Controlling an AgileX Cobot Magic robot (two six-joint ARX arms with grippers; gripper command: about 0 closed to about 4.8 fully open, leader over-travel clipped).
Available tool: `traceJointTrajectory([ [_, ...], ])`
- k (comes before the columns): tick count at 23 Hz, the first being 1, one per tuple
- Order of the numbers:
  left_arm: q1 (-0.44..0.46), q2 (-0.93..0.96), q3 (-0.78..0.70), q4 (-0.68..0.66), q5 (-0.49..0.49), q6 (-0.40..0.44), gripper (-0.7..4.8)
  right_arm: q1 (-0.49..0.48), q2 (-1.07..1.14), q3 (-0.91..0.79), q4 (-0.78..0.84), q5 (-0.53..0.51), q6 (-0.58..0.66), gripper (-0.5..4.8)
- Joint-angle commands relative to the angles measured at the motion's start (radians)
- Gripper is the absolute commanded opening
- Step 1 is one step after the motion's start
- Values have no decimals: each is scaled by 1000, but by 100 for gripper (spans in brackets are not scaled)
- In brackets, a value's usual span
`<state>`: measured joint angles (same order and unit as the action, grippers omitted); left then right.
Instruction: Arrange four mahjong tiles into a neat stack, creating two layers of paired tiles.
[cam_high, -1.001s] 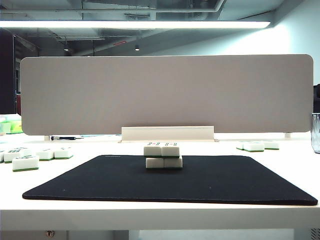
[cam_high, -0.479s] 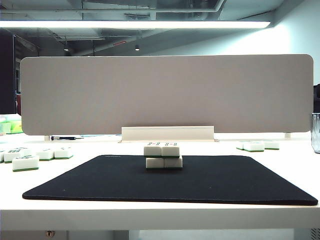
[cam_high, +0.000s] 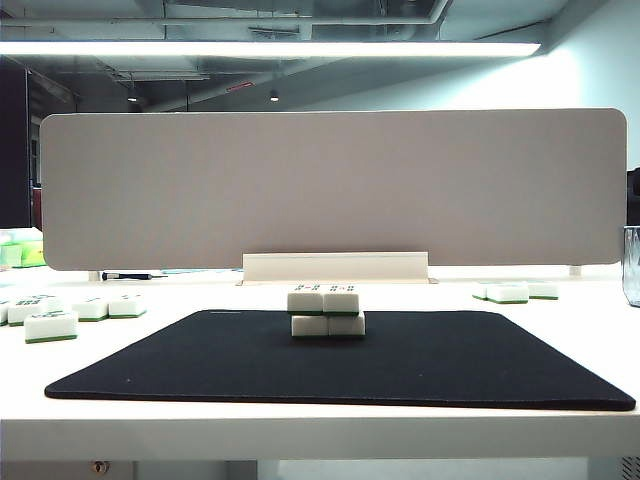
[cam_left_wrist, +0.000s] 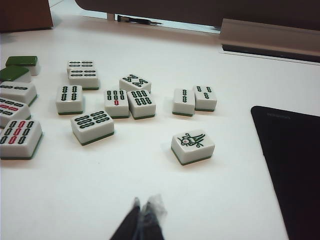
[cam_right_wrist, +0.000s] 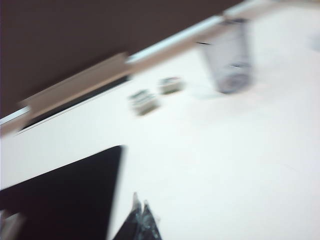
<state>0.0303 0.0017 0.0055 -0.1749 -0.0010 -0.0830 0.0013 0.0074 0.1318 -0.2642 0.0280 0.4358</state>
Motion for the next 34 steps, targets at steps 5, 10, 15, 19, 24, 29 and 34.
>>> traceJointTrajectory([
  [5, 1, 0, 0, -11, 5, -3, -6, 0, -9, -100, 82, 58, -25, -1],
  [10, 1, 0, 0, -11, 5, -3, -6, 1, -9, -126, 84, 55, -81, -1],
  [15, 1, 0, 0, -11, 5, -3, -6, 0, -9, -126, 83, 53, -177, -1],
  [19, 1, 0, 0, -11, 5, -3, -6, 0, -9, -126, 80, 37, -234, -1],
  [24, 1, 0, 0, -11, 5, -3, -6, 0, -9, -125, 82, 29, -249, -1],
  [29, 1, 0, 0, -11, 5, -3, -6, 0, -9, -125, 82, 29, -249, -1],
  [34, 1, 0, 0, -11, 5, -3, -6, 0, -9, -125, 82, 29, -249, -1],
])
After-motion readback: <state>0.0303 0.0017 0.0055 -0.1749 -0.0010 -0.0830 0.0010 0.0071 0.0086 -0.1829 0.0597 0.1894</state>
